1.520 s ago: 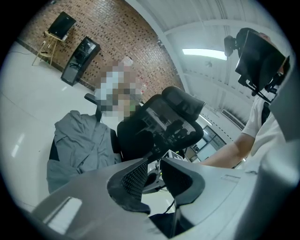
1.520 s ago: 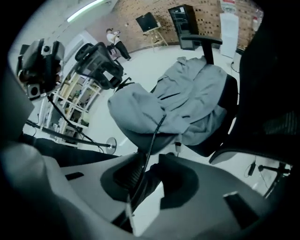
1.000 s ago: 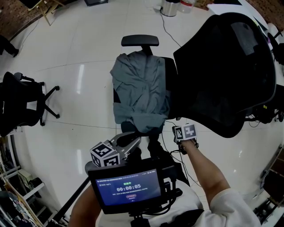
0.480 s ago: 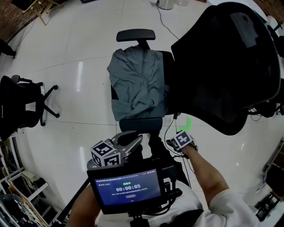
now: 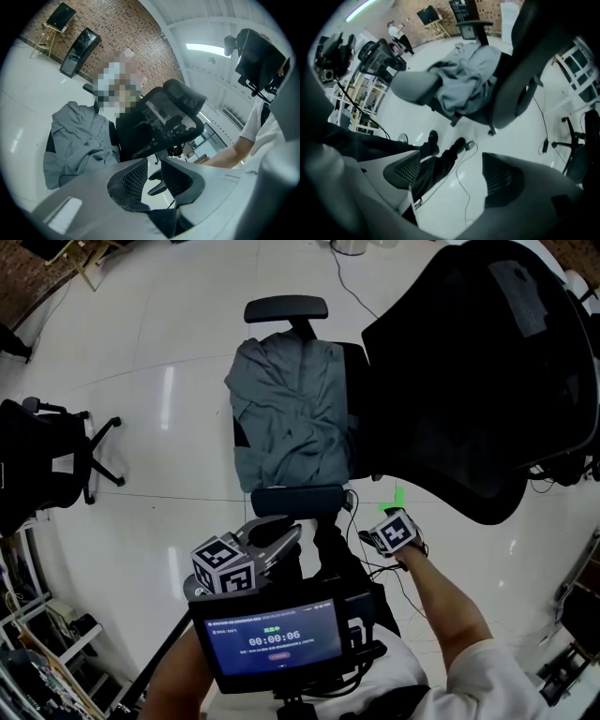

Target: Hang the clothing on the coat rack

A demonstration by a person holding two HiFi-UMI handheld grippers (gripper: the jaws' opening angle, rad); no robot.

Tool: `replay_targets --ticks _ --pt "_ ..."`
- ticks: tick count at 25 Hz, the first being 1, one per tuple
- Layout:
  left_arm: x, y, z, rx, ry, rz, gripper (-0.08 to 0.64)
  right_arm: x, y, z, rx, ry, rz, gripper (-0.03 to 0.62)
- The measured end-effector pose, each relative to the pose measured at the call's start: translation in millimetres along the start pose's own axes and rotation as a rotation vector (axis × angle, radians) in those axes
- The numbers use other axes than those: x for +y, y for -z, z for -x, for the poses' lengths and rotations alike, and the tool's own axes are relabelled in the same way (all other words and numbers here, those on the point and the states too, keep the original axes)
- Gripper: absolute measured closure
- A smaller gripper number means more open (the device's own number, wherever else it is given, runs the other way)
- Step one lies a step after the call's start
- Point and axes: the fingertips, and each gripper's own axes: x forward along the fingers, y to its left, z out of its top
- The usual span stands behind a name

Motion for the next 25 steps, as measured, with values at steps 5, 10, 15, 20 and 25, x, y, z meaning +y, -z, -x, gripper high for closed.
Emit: replay_targets --ticks 5,10,15,20,25 --pt "-3 -7 -2 -0.016 -0.008 0.044 0.466 29 -130 22 -0.317 -0.06 0.058 0.164" --pt "1 -7 2 -0.032 -0.036 0.073 0.466 11 -231 30 -0.513 -0.117 -0.098 0.164" --pt "8 0 10 -0.056 -0.064 0.116 0.466 -14 -281 3 -0.506 -0.149 -0.189 0.166" --pt "23 1 21 -0.085 -0.106 0.14 0.466 -16 -305 -30 -0.445 -0.151 -0.189 0.179" --pt "32 -7 31 -0.12 -0.134 0.145 0.466 -25 -311 -54 -0.365 -0.134 -0.246 0.214"
